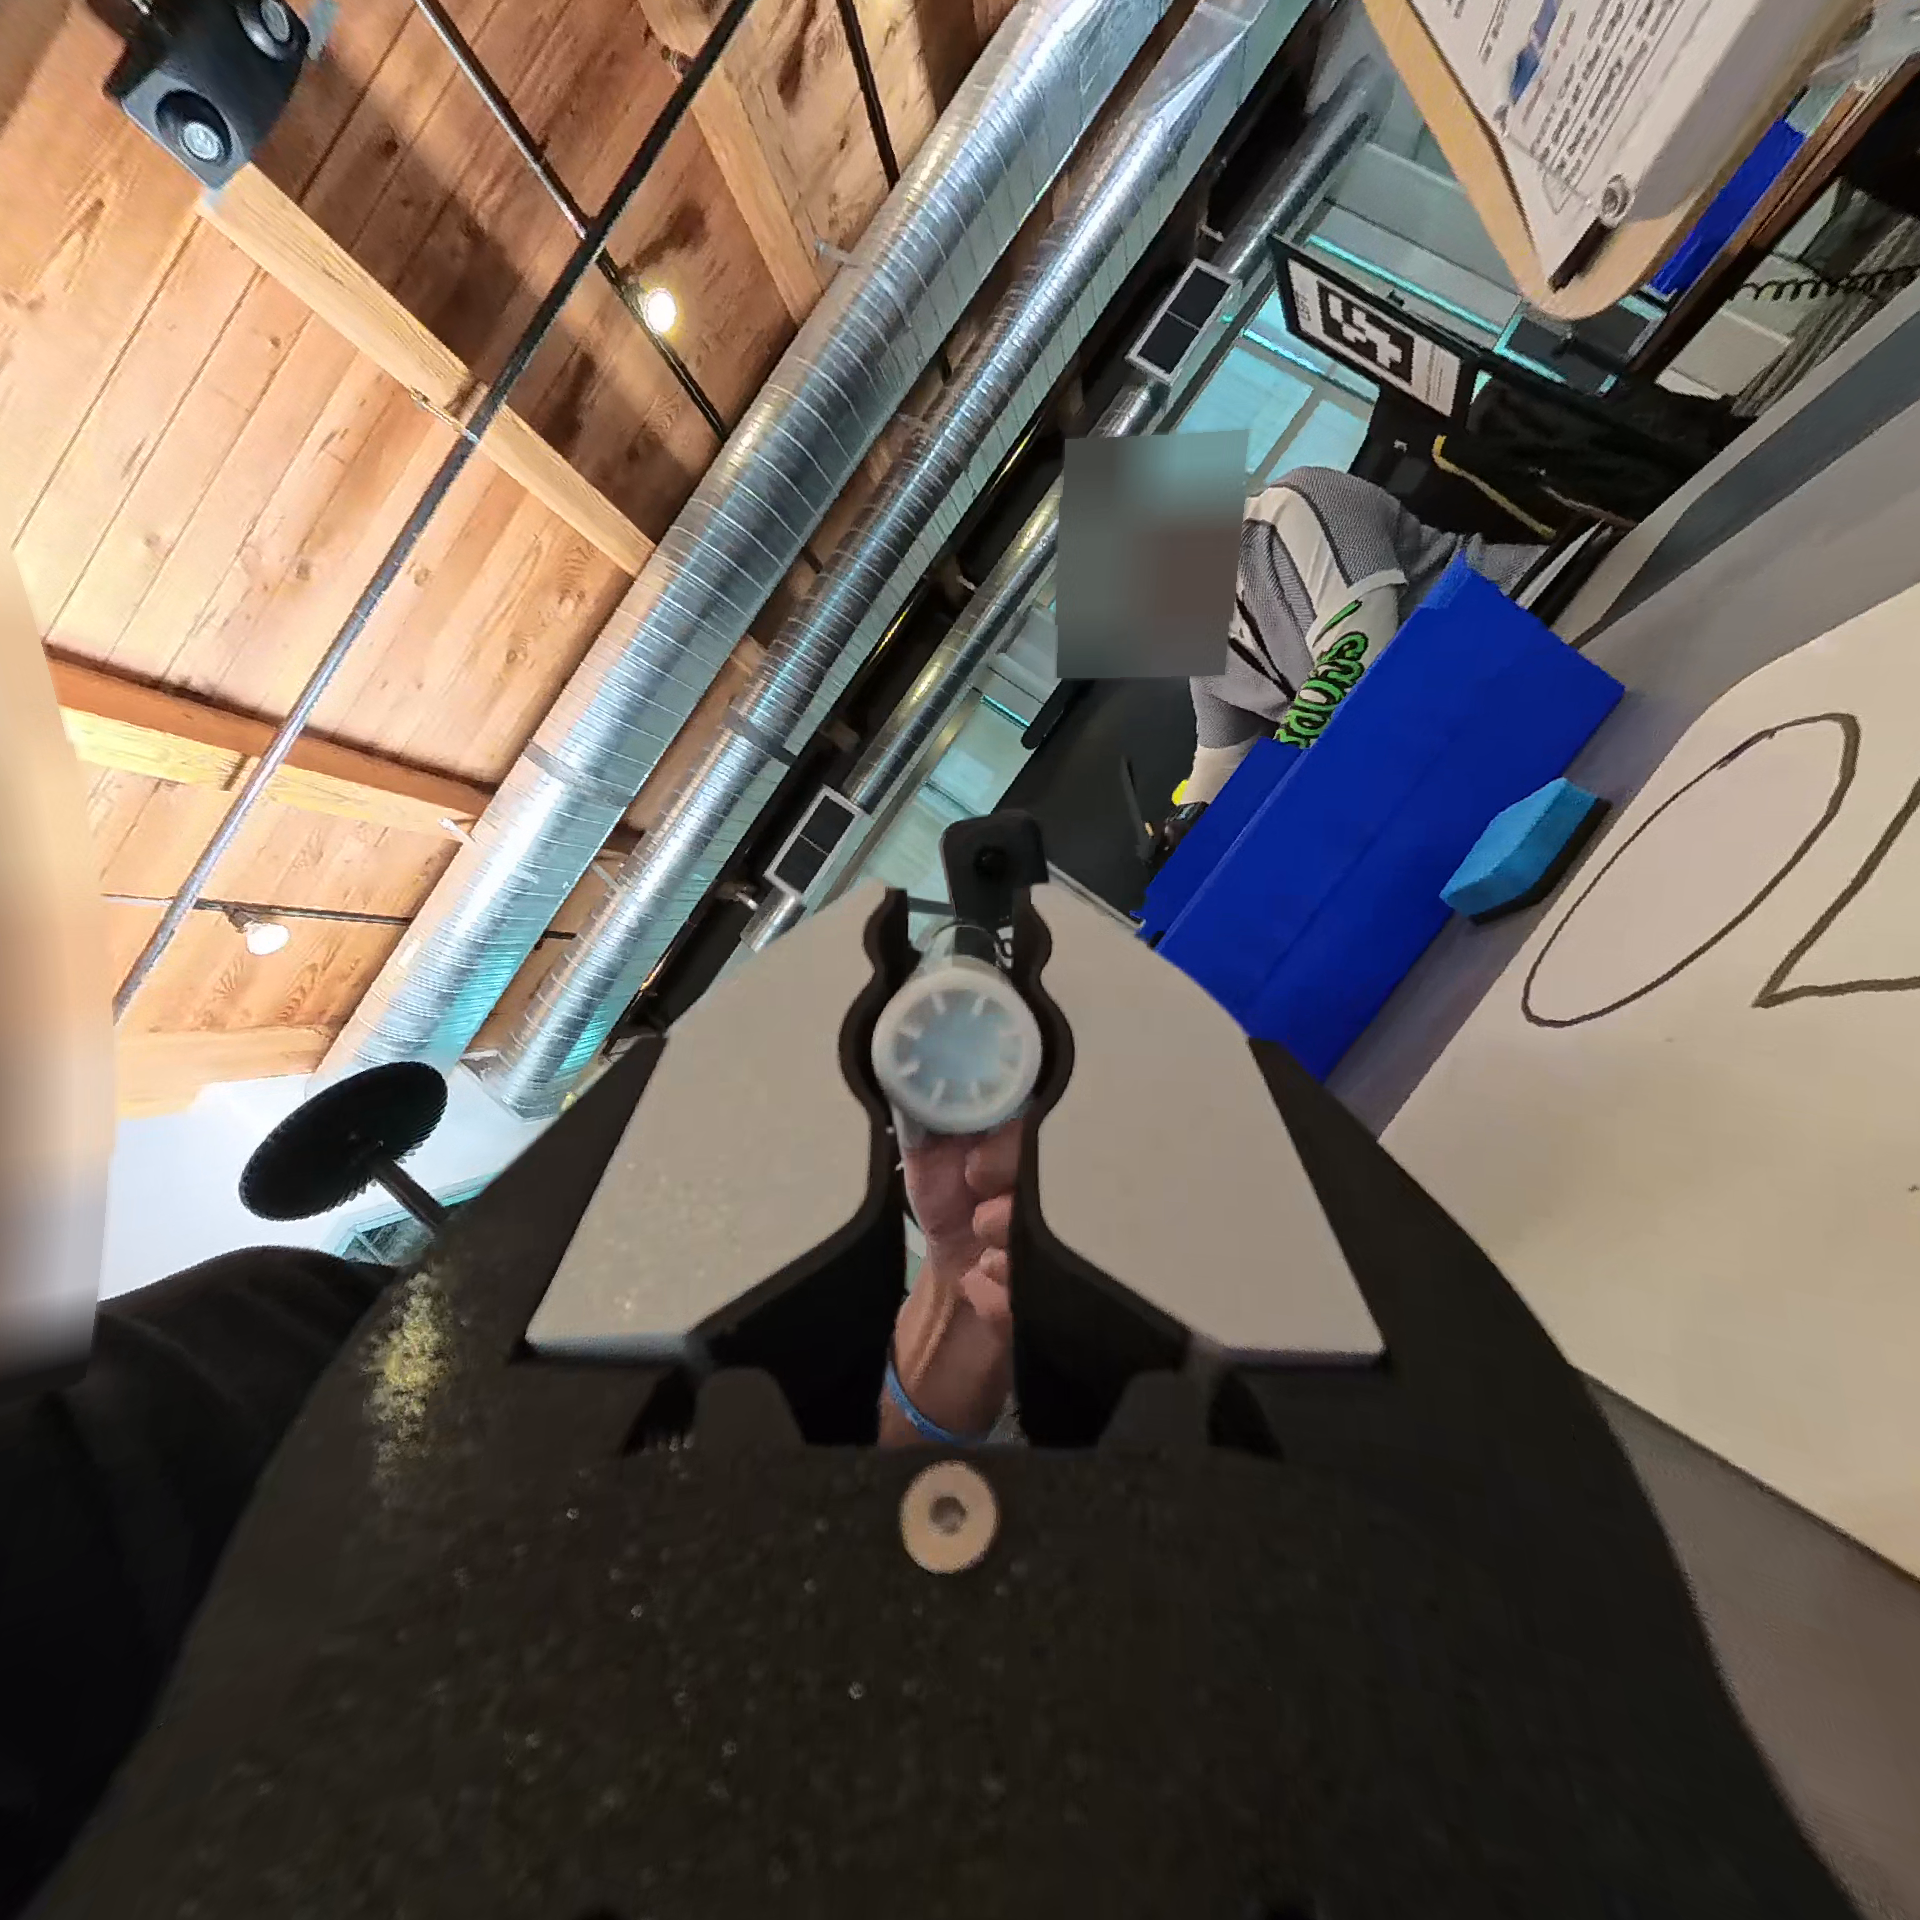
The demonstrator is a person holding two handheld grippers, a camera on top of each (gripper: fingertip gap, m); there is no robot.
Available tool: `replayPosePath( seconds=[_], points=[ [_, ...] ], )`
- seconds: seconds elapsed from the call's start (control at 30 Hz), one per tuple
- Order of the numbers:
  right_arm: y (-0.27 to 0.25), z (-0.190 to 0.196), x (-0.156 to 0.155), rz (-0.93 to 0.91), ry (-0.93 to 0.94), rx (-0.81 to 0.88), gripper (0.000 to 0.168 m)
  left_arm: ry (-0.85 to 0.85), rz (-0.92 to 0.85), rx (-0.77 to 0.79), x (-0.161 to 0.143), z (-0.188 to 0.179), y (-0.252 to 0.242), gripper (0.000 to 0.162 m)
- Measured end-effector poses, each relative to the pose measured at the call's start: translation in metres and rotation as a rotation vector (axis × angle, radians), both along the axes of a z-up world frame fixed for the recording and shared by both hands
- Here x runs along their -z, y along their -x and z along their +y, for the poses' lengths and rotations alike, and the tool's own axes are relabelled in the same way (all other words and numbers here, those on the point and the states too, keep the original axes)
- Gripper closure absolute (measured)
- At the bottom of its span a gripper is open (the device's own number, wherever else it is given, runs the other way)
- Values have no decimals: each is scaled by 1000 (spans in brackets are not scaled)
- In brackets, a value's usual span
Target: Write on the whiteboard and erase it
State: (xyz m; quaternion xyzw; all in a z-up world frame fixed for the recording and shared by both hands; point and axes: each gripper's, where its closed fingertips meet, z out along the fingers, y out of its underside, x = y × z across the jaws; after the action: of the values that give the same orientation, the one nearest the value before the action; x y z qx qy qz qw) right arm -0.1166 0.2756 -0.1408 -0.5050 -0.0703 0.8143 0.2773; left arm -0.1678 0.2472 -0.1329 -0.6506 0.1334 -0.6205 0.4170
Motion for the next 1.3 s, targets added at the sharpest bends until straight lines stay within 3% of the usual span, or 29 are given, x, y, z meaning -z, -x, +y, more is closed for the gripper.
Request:
replayPosePath(
  seconds=[0.1, 0.23, 0.3, 0.53, 0.67, 0.77, 0.9, 1.07, 1.3],
  points=[
    [-1, -1, 1, -10, -3, -12, 149, -39, 9, -35, -2, 1, 7, 141],
    [1, -4, 0, -32, -27, -24, 149, -79, 100, -11, 5, -4, 0, 143],
    [3, -7, 0, -45, -40, -37, 149, -93, 110, -24, 4, -4, 1, 153],
    [-2, -7, -1, -69, -70, -25, 148, -120, 194, 22, 14, -12, -7, 154],
    [1, -10, 8, -127, -86, -22, 148, -95, 154, -33, 15, -3, -2, 154],
    [-6, -4, 4, -9, 4, 31, 148, -102, 157, 1, 15, -9, -10, 154],
    [-8, -1, 5, 36, 44, 102, 148, -61, 28, -117, 8, 4, -8, 154],
    [-12, 3, 14, 145, 187, 201, 149, -66, 11, -284, 7, 14, -11, 152],
    [-22, 10, 11, 165, 190, 264, 148, -81, 24, -324, 11, 14, -18, 153]
  ],
)
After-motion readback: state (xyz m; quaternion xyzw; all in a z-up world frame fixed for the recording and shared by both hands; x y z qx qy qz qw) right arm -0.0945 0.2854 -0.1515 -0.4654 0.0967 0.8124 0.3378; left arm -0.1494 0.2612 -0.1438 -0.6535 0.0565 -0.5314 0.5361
